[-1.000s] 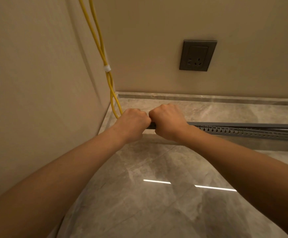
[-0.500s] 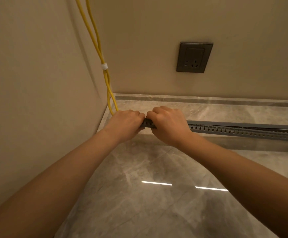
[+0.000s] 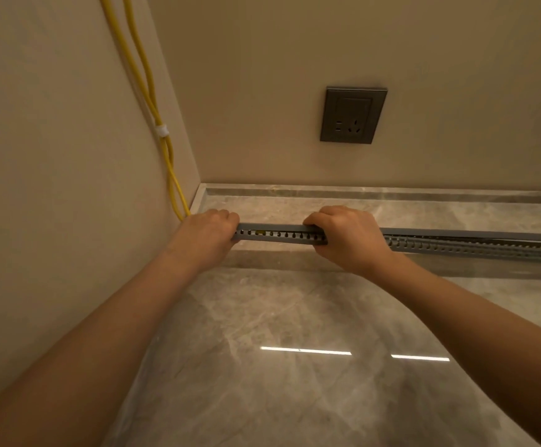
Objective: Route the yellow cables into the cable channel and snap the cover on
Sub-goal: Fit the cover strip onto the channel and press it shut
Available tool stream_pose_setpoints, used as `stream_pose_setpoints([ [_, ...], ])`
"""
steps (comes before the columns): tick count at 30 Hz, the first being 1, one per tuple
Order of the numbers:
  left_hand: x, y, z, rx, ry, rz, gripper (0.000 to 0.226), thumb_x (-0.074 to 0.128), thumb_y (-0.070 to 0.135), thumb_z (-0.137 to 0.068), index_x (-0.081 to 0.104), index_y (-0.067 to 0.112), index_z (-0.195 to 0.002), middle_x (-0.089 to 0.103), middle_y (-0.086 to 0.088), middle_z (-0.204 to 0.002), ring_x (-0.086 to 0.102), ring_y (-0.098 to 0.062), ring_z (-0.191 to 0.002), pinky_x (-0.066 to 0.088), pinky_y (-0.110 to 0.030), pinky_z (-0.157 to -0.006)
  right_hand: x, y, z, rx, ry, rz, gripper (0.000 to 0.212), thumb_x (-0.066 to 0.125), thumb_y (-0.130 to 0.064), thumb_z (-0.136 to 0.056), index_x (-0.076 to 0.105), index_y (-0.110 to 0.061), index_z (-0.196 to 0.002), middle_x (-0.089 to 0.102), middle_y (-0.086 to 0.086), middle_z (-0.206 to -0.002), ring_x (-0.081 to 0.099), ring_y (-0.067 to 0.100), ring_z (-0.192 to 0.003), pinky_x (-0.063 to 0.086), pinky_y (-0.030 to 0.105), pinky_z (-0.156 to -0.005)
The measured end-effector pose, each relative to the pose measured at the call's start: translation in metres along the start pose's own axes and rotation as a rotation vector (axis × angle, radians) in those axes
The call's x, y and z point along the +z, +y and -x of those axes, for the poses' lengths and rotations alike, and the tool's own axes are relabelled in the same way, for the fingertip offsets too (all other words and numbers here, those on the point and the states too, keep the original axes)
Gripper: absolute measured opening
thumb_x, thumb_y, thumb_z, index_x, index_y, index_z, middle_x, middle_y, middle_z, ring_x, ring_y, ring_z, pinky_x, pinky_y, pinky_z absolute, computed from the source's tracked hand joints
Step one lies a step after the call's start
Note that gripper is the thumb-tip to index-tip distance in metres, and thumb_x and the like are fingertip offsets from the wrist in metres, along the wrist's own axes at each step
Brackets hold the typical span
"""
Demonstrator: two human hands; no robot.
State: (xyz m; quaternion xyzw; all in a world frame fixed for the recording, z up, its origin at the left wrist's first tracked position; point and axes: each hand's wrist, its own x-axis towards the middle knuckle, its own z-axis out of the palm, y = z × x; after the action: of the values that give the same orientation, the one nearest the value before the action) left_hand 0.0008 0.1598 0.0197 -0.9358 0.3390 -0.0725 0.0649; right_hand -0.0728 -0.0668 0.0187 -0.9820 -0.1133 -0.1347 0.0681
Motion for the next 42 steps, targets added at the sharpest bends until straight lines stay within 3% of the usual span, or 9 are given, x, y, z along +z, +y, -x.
stream_pose_setpoints([
  [6, 0.011, 0.004, 0.001, -0.101, -0.188, 0.009, 0.033, 0.048, 0.042, -0.09, 0.053, 0.015, -0.107, 0.058, -0.007, -0.104, 0.055, -0.025, -0.095, 0.046, -0.041, -0.082, 0.017, -0.012, 0.003, -0.077, 0.01, -0.072, 0.022, 0.06, -0.021, -0.085, 0.065, -0.012, -0.105, 0.067, 0.007, -0.09, 0.058, 0.026, -0.082, 0.051, 0.042, -0.064],
  [10, 0.016, 0.018, -0.003, 0.045, -0.049, -0.041, 0.03, 0.047, 0.04, -0.09, 0.052, 0.018, -0.109, 0.061, -0.004, -0.106, 0.054, -0.025, -0.102, 0.032, -0.046, -0.099, 0.019, -0.015, -0.002, -0.074, 0.034, -0.075, 0.018, 0.063, -0.016, -0.08, 0.067, -0.012, -0.097, 0.067, 0.007, -0.082, 0.06, 0.028, -0.074, 0.047, 0.034, -0.057],
  [13, 0.016, 0.039, -0.008, 0.148, 0.044, 0.111, 0.029, 0.051, 0.037, -0.089, 0.051, 0.017, -0.111, 0.062, -0.004, -0.105, 0.056, -0.023, -0.096, 0.04, -0.035, -0.082, 0.017, -0.018, -0.004, -0.077, 0.045, -0.055, 0.017, 0.066, -0.012, -0.074, 0.068, -0.012, -0.091, 0.066, 0.007, -0.075, 0.06, 0.028, -0.068, 0.04, 0.031, -0.053],
  [17, 0.017, 0.055, -0.018, 0.117, 0.027, 0.183, 0.031, 0.049, 0.039, -0.091, 0.049, 0.014, -0.108, 0.062, -0.005, -0.107, 0.058, -0.025, -0.095, 0.037, -0.033, -0.066, 0.016, -0.021, -0.004, -0.087, 0.08, -0.073, 0.014, 0.067, -0.006, -0.066, 0.068, -0.008, -0.08, 0.064, 0.008, -0.064, 0.059, 0.029, -0.057, 0.038, 0.03, -0.048],
  [23, 0.02, 0.052, -0.019, 0.186, 0.02, 0.095, 0.035, 0.043, 0.041, -0.094, 0.048, 0.011, -0.112, 0.062, -0.008, -0.109, 0.059, -0.026, -0.094, 0.037, -0.032, -0.067, 0.017, -0.018, -0.004, -0.113, 0.033, -0.083, 0.013, 0.064, -0.009, -0.069, 0.066, -0.008, -0.082, 0.065, 0.008, -0.069, 0.059, 0.029, -0.062, 0.044, 0.034, -0.05],
  [30, 0.022, 0.05, -0.017, 0.217, 0.071, 0.07, 0.031, 0.043, 0.038, -0.094, 0.049, 0.01, -0.105, 0.062, -0.009, -0.103, 0.059, -0.027, -0.089, 0.032, -0.031, -0.063, 0.018, -0.001, 0.005, -0.131, -0.016, -0.074, 0.024, 0.061, -0.017, -0.078, 0.063, -0.015, -0.102, 0.064, 0.004, -0.088, 0.058, 0.024, -0.08, 0.046, 0.034, -0.056],
  [33, 0.025, 0.049, -0.015, 0.222, 0.063, 0.075, 0.028, 0.044, 0.035, -0.094, 0.048, 0.01, -0.105, 0.061, -0.009, -0.104, 0.058, -0.027, -0.09, 0.038, -0.033, -0.065, 0.014, 0.018, 0.021, -0.082, -0.015, -0.064, 0.026, 0.064, -0.019, -0.079, 0.063, -0.017, -0.104, 0.065, 0.002, -0.093, 0.059, 0.022, -0.084, 0.048, 0.034, -0.058],
  [42, 0.031, 0.047, -0.015, 0.224, 0.072, 0.112, 0.024, 0.046, 0.034, -0.093, 0.046, 0.011, -0.103, 0.06, -0.008, -0.099, 0.057, -0.025, -0.084, 0.037, -0.033, -0.062, 0.006, 0.027, 0.037, -0.016, 0.1, -0.027, 0.018, 0.075, -0.009, -0.066, 0.068, -0.009, -0.083, 0.066, 0.006, -0.071, 0.06, 0.026, -0.062, 0.046, 0.031, -0.044],
])
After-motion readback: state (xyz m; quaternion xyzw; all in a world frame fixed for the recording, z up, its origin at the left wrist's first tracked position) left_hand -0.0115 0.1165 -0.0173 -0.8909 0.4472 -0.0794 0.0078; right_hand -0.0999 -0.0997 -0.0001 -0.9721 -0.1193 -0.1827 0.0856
